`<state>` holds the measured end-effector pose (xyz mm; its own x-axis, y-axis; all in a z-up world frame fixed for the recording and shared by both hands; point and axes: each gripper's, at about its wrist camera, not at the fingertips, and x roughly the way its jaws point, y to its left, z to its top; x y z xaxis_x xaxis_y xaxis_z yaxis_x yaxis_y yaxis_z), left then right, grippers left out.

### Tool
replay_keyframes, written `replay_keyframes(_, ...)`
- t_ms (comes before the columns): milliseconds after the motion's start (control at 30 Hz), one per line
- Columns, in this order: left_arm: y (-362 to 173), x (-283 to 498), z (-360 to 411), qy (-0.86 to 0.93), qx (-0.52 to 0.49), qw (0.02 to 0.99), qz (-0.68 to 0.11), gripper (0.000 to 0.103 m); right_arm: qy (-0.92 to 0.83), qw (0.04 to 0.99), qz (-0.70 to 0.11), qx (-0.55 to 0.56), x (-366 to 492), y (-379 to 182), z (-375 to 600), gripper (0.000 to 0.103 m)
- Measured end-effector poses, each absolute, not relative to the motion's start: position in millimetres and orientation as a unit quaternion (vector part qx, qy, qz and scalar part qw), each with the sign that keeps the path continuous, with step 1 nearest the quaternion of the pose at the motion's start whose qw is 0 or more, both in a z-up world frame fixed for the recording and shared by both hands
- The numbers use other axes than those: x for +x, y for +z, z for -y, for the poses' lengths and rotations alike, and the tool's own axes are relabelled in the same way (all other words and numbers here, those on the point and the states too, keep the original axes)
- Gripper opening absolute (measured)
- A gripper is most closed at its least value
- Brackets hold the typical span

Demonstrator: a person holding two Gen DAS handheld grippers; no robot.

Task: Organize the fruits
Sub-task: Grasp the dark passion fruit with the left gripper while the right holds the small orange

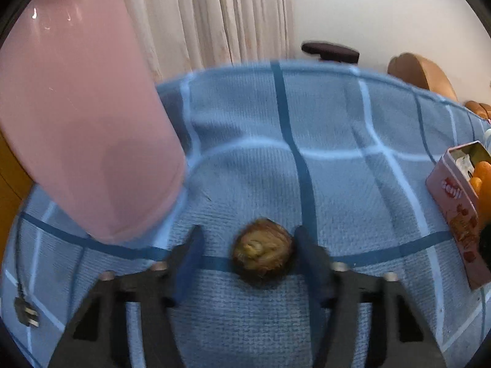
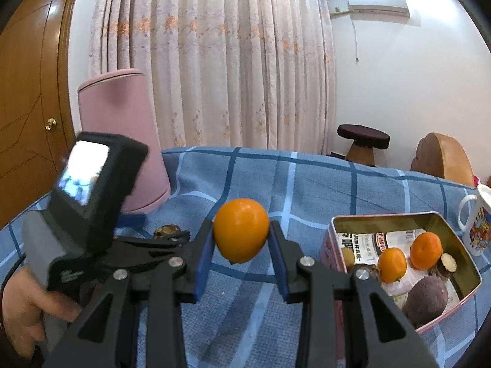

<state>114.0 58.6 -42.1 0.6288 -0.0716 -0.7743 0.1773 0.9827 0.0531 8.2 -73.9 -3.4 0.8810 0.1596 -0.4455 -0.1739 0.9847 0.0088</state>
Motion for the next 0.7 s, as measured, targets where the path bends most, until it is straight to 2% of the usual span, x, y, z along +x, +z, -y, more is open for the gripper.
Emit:
replay_keyframes(67, -41.4, 112.7, -60.2, -0.076, 0.055, 0.902, -0.422, 0.041, 0.088, 0.970, -0.227, -0.016, 6.2, -3.8, 72.9, 0.038)
replay_keyframes(200, -38.5, 107.6, -65.7, -0.063, 0.044, 0.911, -0.404, 0.041, 0.091, 0.972, -0.216, -0.014, 0.7, -3.4, 74.4, 0.038)
replay_keyframes(467, -11.9, 73.0, -73.1, -0.007, 0.028, 0.958, -0.285, 0.041, 0.080, 0.979, -0.188, -0.022, -11.3, -0.1, 72.6, 0.038)
replay_keyframes(700, -3.4, 73.0, -70.1, -0.001, 0.028, 0.966, -0.256, 0.041, 0.069, 0.980, -0.184, -0.028, -14.5, 1.6, 72.1, 0.038)
